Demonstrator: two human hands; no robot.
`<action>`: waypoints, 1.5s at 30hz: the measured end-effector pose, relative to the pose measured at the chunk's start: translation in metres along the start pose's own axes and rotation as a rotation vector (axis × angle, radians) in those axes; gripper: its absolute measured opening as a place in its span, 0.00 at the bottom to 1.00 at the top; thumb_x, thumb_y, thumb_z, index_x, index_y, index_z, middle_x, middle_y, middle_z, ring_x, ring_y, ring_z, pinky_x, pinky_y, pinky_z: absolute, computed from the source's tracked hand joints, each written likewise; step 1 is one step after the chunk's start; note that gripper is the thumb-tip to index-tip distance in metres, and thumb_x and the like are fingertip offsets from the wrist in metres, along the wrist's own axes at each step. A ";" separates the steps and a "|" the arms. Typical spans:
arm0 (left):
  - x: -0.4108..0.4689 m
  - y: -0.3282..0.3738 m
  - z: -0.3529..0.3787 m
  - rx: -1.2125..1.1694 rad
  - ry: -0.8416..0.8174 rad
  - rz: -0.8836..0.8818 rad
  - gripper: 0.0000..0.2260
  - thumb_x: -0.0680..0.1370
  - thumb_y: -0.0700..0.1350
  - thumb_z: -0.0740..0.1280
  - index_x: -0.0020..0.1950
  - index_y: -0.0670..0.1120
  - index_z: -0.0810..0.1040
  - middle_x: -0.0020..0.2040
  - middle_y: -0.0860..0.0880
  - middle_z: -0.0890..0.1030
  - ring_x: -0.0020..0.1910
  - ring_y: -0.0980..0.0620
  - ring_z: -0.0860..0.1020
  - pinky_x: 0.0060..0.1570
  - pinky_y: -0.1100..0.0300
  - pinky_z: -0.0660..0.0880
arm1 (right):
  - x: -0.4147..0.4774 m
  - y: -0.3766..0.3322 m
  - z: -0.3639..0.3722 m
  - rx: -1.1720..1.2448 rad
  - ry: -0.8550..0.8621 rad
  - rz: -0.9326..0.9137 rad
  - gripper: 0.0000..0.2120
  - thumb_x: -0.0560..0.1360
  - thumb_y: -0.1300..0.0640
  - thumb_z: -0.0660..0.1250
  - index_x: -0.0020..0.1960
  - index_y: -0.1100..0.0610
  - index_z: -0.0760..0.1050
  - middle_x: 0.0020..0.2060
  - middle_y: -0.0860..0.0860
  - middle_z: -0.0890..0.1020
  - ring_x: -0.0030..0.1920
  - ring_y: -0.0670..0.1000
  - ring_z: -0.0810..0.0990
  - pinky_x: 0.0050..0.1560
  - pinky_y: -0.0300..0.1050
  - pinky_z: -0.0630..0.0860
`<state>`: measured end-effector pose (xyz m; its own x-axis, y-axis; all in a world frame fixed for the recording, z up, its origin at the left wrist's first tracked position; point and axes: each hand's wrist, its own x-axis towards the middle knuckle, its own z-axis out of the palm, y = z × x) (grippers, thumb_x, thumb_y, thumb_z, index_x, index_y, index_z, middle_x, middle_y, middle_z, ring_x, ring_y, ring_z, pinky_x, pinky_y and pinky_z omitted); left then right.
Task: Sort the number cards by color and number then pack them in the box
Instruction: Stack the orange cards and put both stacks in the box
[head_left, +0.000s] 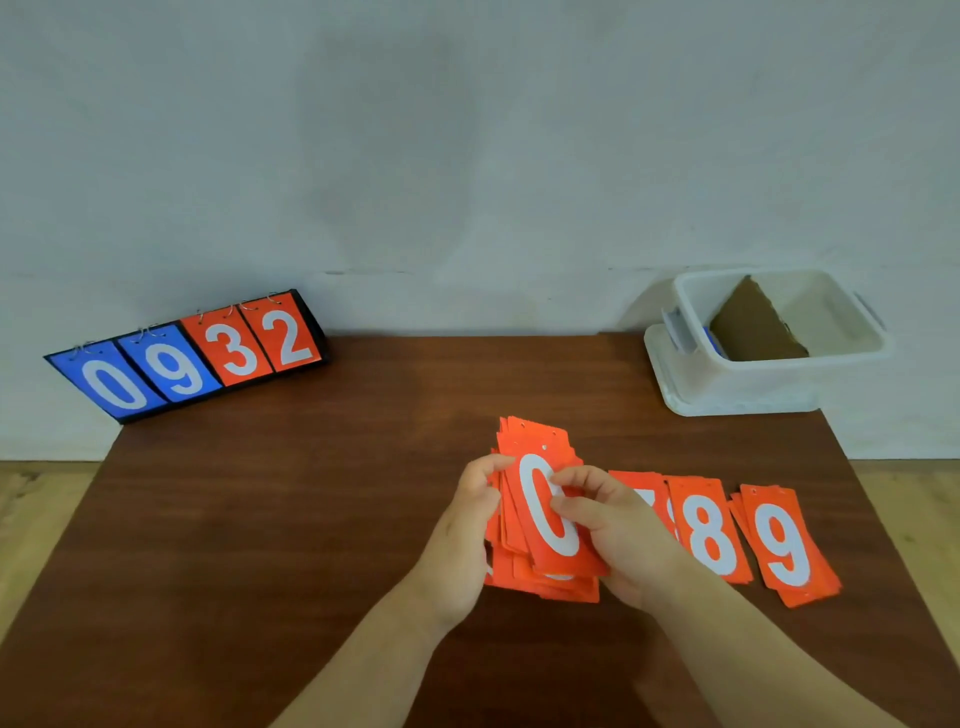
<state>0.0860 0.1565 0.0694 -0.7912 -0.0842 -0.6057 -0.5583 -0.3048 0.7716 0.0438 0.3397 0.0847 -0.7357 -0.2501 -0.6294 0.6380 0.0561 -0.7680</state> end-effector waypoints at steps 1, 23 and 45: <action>-0.006 -0.002 0.004 0.068 0.044 -0.005 0.08 0.82 0.50 0.64 0.58 0.58 0.79 0.53 0.47 0.86 0.46 0.50 0.86 0.40 0.55 0.80 | 0.002 0.003 0.000 -0.046 0.050 -0.030 0.08 0.78 0.63 0.71 0.54 0.53 0.83 0.51 0.50 0.87 0.53 0.56 0.86 0.58 0.60 0.82; 0.091 -0.088 0.027 1.047 0.499 -0.271 0.46 0.73 0.51 0.76 0.79 0.60 0.47 0.71 0.44 0.56 0.67 0.40 0.66 0.60 0.46 0.77 | -0.011 0.066 -0.105 -0.420 0.439 0.067 0.08 0.78 0.59 0.70 0.52 0.47 0.79 0.51 0.43 0.80 0.54 0.51 0.80 0.60 0.56 0.79; 0.009 -0.093 0.051 0.413 0.779 -0.049 0.22 0.83 0.41 0.62 0.76 0.55 0.68 0.73 0.46 0.71 0.69 0.40 0.74 0.63 0.42 0.77 | 0.020 0.019 -0.169 -0.298 0.170 0.115 0.08 0.79 0.60 0.70 0.52 0.48 0.82 0.57 0.52 0.80 0.55 0.57 0.81 0.57 0.59 0.82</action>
<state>0.1183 0.2328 0.0022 -0.4530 -0.7486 -0.4841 -0.7522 0.0294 0.6583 0.0027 0.4994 0.0375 -0.7063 -0.0625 -0.7052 0.6431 0.3597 -0.6760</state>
